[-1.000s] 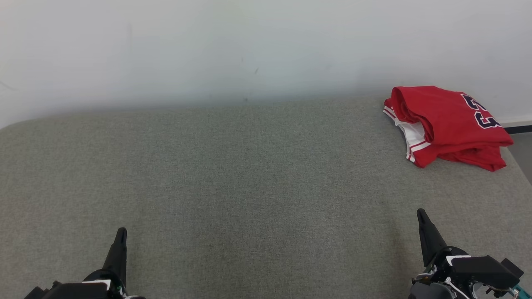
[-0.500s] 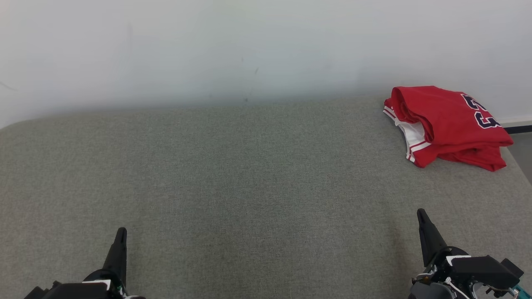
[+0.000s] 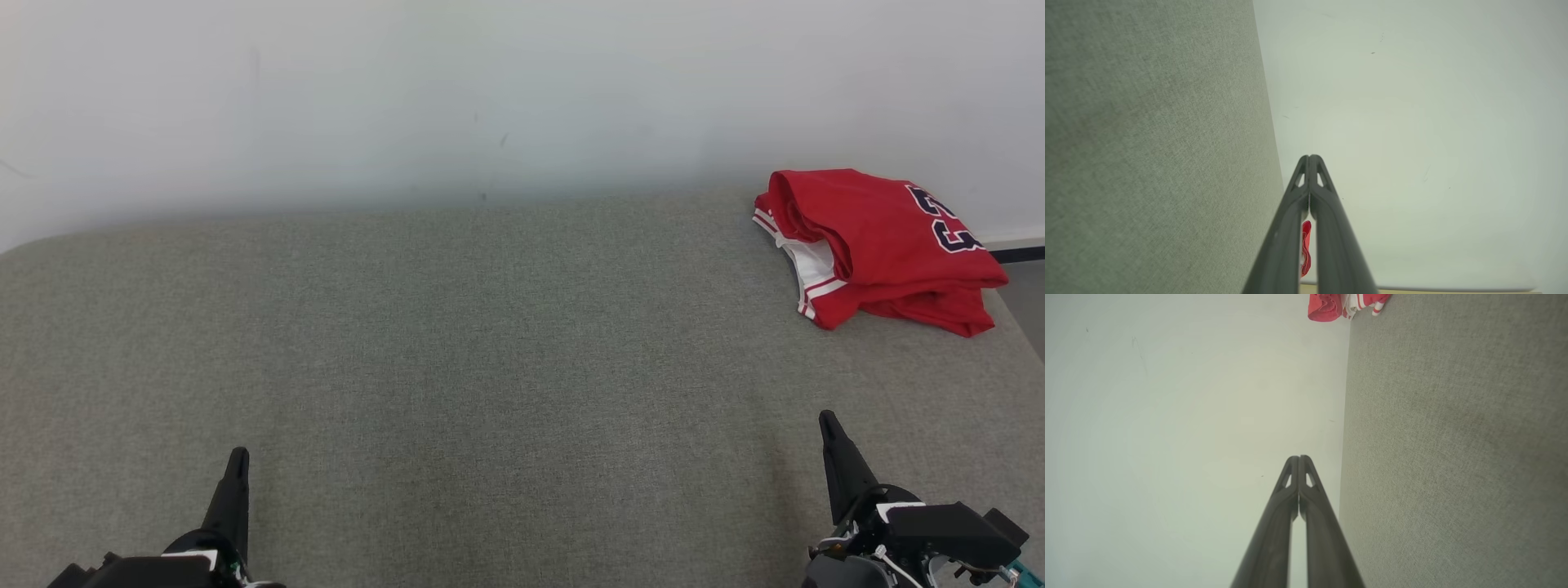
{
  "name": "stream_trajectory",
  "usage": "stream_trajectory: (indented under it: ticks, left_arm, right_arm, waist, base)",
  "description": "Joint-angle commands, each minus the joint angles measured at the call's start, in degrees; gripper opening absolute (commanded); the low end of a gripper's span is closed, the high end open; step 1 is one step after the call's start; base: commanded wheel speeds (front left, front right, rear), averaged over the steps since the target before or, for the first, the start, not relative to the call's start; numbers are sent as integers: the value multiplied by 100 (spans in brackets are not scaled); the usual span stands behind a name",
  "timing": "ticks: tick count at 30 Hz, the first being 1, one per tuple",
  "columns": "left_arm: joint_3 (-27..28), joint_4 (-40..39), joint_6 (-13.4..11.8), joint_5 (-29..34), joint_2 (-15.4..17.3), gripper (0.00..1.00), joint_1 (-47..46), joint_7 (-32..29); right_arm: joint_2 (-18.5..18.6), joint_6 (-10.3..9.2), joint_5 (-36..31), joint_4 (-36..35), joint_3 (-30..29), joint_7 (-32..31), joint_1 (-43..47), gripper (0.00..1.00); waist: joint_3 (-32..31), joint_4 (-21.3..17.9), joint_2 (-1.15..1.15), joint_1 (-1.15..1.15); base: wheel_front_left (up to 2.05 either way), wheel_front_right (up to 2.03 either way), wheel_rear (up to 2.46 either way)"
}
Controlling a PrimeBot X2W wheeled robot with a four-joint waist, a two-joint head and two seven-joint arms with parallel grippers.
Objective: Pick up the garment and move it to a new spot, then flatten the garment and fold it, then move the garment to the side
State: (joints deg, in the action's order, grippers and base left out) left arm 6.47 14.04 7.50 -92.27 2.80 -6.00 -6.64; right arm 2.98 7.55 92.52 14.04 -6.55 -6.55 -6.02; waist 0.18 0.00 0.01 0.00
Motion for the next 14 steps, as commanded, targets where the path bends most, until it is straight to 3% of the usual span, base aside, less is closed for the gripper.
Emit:
stream_trajectory:
  ticks: [1,14]
  left_arm:
    - [19,6,8,-28,15,0,-58,0]
    - [19,6,8,-28,15,0,-58,0]
  right_arm:
    - [-12,-12,-22,-6,-7,-18,-46,0]
    - [-14,-12,-23,-6,-8,-18,-45,0]
  waist:
    - [0,0,-1,0]
    - [0,0,-1,0]
  base:
    - [0,0,0]
    - [0,0,0]
